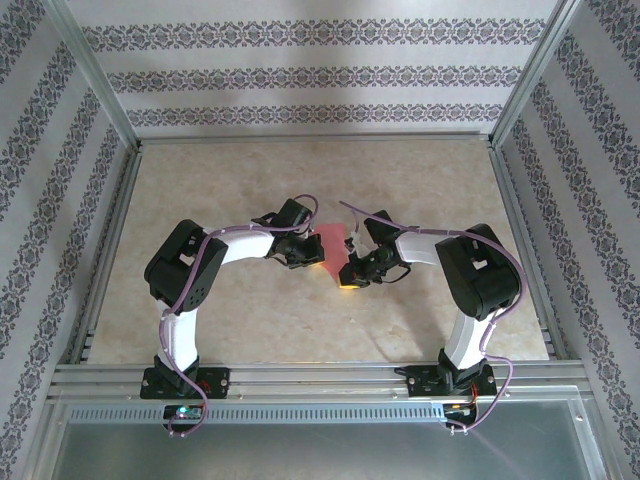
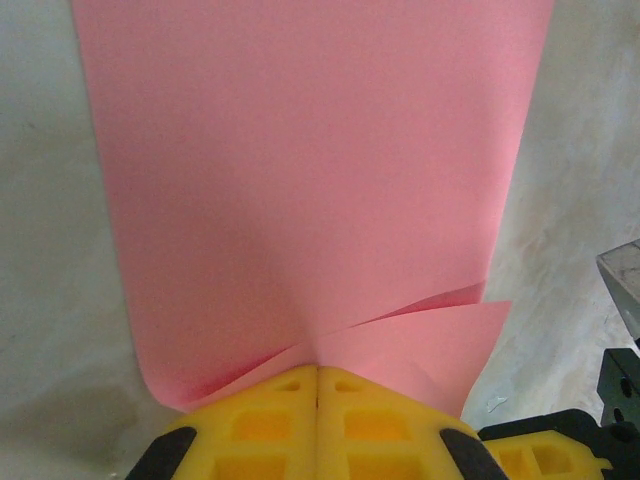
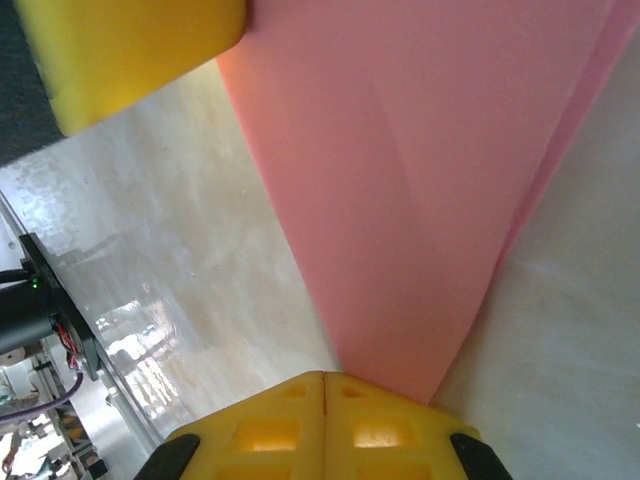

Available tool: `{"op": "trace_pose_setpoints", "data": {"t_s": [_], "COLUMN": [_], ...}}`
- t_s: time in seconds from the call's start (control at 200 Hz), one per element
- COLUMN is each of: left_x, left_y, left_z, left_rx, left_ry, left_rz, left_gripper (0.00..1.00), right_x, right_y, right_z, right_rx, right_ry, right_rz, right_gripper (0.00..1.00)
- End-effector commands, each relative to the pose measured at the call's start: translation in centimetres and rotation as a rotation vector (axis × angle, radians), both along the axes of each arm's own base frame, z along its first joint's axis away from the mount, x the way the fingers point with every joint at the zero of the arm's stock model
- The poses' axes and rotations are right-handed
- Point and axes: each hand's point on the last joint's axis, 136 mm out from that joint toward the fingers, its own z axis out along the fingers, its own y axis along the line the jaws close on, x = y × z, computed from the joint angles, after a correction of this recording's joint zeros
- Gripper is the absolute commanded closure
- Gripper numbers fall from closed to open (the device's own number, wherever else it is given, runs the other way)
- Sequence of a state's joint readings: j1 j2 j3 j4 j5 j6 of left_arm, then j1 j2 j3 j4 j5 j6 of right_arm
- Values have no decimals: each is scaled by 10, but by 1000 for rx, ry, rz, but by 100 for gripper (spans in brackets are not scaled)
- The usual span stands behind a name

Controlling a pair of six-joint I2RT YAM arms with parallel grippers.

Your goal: Fold a paper plane with a square sheet of paper (fold left side to right side)

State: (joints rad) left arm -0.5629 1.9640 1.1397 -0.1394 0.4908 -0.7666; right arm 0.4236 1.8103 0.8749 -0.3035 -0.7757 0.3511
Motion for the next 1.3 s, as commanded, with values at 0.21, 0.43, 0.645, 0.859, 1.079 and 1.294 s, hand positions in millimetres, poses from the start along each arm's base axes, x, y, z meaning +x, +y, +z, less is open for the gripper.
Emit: {"op": "trace_pose_setpoints", "data": {"t_s": [0.21,0.43,0.645,0.859,1.079,1.294], "left_x": [-35,-35,-33,-33,-32,-30], "left_y": [38,37,34,34,33,31], "left_z": [-53,-51,-49,-49,-48,-45], "left_rx": [221,216,207,206,200,193], "left_ry": [150,147,142,141,140,133], "left_rz": [16,10,5,-1,3,5], "left_gripper": [100,100,100,100,100,100], "right_x": [-32,-32,-7,19,24,11], "right_y": [-10,-6,-1,5,0,-5], "right_z": [-13,13,56,36,10,-6], "right_rx": [-34,17,85,3,-65,-109], "right_ry": [81,56,-64,-104,-76,-33], "right_rz": [41,24,-22,-41,-44,-15], "right_gripper": [100,100,100,100,100,100]}}
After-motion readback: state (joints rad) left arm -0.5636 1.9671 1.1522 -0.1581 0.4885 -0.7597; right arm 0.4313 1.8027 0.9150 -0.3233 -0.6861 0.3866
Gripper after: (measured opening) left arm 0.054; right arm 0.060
